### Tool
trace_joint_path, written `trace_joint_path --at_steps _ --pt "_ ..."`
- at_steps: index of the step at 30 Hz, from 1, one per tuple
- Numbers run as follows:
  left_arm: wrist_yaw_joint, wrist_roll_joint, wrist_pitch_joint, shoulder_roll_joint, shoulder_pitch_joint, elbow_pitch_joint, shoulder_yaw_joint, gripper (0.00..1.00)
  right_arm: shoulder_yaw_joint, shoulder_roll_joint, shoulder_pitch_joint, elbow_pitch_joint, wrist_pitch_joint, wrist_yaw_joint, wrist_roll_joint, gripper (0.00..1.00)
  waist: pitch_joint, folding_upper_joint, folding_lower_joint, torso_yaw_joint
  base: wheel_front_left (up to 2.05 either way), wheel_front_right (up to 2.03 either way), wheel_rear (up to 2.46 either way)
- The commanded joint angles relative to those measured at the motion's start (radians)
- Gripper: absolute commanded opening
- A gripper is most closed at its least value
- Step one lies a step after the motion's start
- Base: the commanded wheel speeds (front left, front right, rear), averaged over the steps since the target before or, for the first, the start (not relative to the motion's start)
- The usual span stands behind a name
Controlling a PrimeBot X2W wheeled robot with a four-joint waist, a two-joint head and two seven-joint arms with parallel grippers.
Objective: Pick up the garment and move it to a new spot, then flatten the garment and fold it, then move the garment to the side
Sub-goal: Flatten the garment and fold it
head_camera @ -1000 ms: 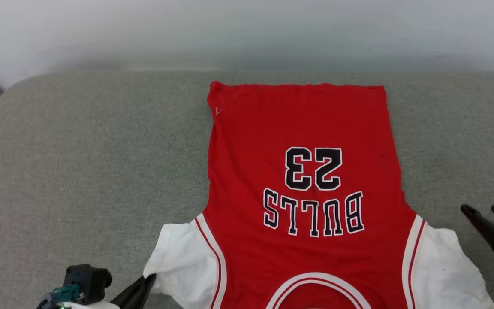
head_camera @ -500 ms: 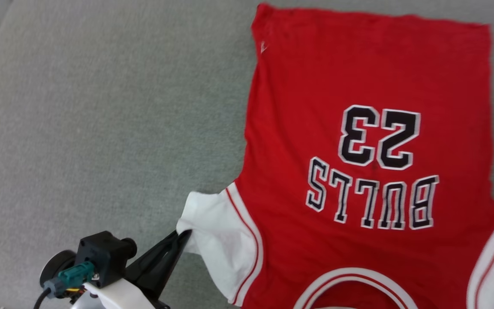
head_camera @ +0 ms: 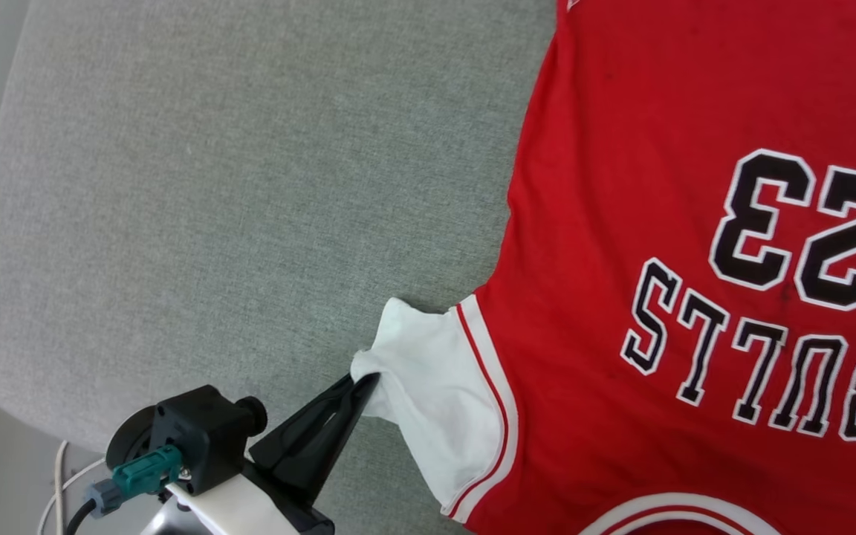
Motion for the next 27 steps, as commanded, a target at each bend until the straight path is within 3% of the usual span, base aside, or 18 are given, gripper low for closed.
trace_joint_path --at_steps 1,9,10,11,12,27 --pt "-0.001 -0.002 -0.004 -0.005 -0.011 0.001 -0.001 0.0 0.001 -0.002 -0.016 0.004 0.003 0.0 -0.003 1.0 0.023 0.0 -0.0002 0.021 0.0 0.0 0.0" --pt "-0.017 0.001 -0.025 -0.03 -0.028 0.035 -0.015 0.0 0.019 0.014 -0.001 0.084 0.006 0.0 -0.049 1.0 0.052 0.0 -0.0002 0.046 0.0 0.0 0.0" --pt "-0.018 0.002 -0.027 -0.031 -0.029 0.038 -0.016 0.0 0.023 0.017 0.011 0.091 0.012 0.0 -0.046 0.75 0.053 0.0 -0.0002 0.048 0.0 0.0 0.0" --pt "-0.017 0.003 -0.028 -0.033 -0.03 0.041 -0.017 0.0 0.025 0.017 0.021 0.095 0.018 0.0 -0.043 0.27 0.053 0.0 -0.0002 0.049 0.0 0.0 0.0" --pt "-0.017 0.003 -0.028 -0.035 -0.031 0.043 -0.017 0.0 0.026 0.015 0.029 0.098 0.02 0.0 -0.04 0.0 0.054 0.0 -0.0002 0.05 0.0 0.0 0.0" --pt "0.0 -0.017 -0.028 -0.021 -0.012 0.091 0.003 0.0 0.028 0.008 0.181 0.07 -0.008 0.0 0.001 0.0 -0.09 0.0 -0.0002 -0.037 0.0 0.0 0.0"
